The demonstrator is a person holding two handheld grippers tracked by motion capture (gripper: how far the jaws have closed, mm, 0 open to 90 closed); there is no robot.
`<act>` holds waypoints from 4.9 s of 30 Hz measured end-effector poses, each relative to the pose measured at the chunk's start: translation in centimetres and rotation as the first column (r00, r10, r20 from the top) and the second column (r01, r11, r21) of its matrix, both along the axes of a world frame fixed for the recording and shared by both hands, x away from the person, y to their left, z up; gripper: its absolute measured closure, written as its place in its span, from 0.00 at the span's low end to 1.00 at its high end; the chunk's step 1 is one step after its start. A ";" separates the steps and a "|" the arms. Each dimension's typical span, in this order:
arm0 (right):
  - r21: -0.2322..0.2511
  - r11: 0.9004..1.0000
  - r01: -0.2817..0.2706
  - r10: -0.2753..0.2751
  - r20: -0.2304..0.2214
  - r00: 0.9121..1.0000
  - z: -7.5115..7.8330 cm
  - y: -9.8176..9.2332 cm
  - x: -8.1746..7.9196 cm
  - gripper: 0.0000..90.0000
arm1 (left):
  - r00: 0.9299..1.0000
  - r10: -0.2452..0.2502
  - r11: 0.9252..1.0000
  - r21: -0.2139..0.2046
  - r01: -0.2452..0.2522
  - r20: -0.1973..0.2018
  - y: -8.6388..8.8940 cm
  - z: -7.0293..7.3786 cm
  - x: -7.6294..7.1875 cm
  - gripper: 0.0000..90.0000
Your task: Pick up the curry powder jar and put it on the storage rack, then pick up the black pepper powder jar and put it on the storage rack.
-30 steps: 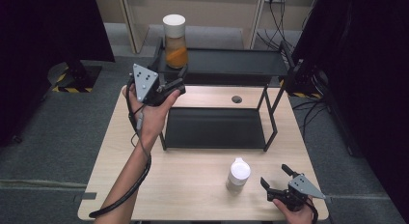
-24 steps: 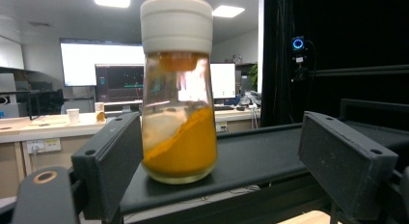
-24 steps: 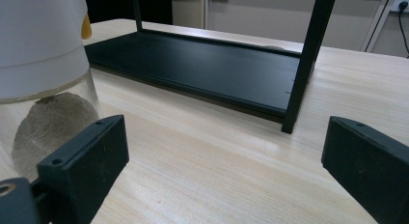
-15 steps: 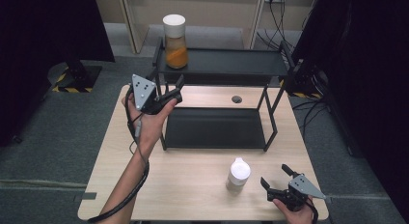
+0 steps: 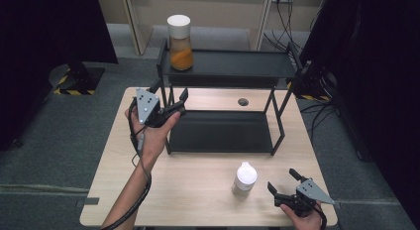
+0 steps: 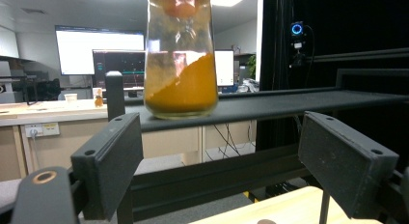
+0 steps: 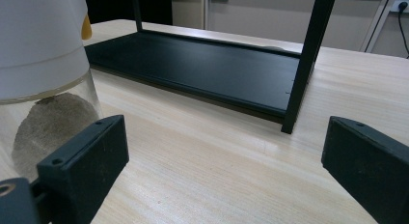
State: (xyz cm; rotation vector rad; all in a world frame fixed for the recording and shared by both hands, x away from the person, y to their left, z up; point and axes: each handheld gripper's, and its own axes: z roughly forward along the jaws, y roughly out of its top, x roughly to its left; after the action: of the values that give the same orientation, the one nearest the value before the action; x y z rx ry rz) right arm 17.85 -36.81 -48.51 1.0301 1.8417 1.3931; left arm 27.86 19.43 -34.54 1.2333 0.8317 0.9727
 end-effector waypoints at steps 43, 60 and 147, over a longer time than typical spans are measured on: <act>0.000 1.000 -0.001 0.001 0.000 1.000 0.0 0.0 0.0 0.03 | 0.996 -0.012 1.000 0.008 0.013 -0.086 0.7 -7.5 -2.4 0.17; -0.002 1.000 -0.002 0.002 -0.001 1.000 0.0 0.0 0.1 0.03 | 0.990 0.011 0.999 0.040 -0.005 -0.139 1.0 -11.4 -3.6 0.16; 0.035 0.949 -0.314 0.313 0.040 0.949 2.2 2.3 1.9 0.05 | 0.975 -0.030 0.999 0.026 0.037 -0.221 1.1 -18.0 -7.1 0.13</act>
State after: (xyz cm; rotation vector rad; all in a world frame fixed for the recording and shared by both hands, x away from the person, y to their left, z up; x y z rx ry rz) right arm 19.77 -34.53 -46.29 0.7485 2.0246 1.6250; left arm 20.74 20.51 -52.54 1.3949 0.9690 0.8328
